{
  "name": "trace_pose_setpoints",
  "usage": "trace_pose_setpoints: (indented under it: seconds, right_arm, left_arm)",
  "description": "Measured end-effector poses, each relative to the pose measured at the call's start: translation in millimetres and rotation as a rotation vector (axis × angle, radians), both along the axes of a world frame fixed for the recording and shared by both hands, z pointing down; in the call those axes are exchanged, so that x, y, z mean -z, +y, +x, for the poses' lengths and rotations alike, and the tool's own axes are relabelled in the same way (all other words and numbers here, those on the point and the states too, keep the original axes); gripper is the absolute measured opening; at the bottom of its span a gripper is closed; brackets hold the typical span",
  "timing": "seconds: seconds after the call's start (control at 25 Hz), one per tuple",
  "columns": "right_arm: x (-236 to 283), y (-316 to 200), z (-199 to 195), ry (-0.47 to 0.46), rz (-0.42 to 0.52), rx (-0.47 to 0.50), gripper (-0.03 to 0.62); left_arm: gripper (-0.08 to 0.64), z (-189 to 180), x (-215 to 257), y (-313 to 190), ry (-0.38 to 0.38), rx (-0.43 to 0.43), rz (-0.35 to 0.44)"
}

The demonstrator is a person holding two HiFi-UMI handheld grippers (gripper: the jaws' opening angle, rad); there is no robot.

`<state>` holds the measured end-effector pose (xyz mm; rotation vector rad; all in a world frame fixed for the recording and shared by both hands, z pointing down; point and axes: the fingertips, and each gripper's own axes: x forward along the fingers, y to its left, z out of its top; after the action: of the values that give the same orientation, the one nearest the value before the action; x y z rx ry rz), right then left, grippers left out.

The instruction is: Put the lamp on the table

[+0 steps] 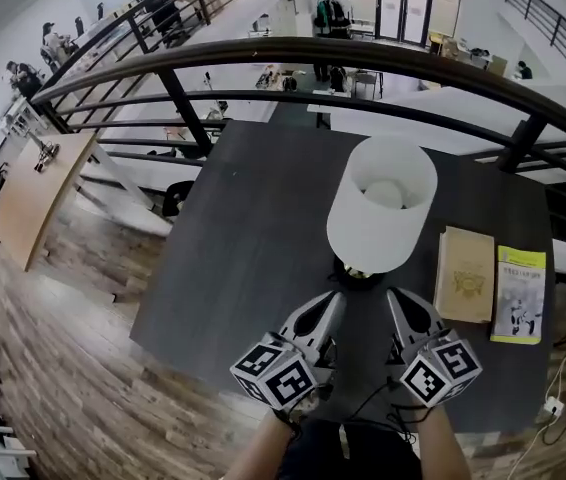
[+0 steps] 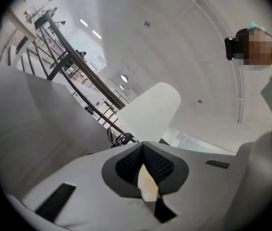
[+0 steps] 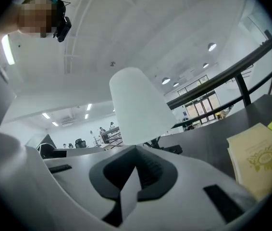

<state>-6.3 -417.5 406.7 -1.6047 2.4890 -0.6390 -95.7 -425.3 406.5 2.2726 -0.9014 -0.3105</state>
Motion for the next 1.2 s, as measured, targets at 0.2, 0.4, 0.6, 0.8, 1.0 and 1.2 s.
trace_pose_setpoints:
  seconds: [0.2,0.4,0.6,0.8,1.0,1.2]
  right_arm:
    - [19.0,3.3,3.0,0.027,0.020,-0.026,-0.008]
    - [27.2,9.4,3.2,0.025,0.024,-0.044,-0.006]
    - [24.6,14.7,2.8,0.049,0.023,-0.059,-0.006]
    - [11.9,22.3,-0.9,0.082,-0.001,-0.070,-0.006]
    - [11.0,24.6,2.3,0.086,-0.004,-0.089,-0.006]
    - [13.3,22.1,4.4,0.094,-0.003,-0.099,-0.006]
  left_arm:
    - [0.014,3.0,15.3,-1.4,-0.160,0.058,0.055]
    - [0.014,-2.4,19.1,1.4,-0.283,0.126,0.070]
    - [0.014,-0.1,19.9,5.3,-0.305,0.137,0.070]
    - [0.012,7.7,15.8,9.5,-0.314,0.116,0.059]
    - [0.012,10.2,13.3,13.0,-0.325,0.104,0.073]
    - [0.012,7.6,13.1,10.9,-0.331,0.110,0.073]
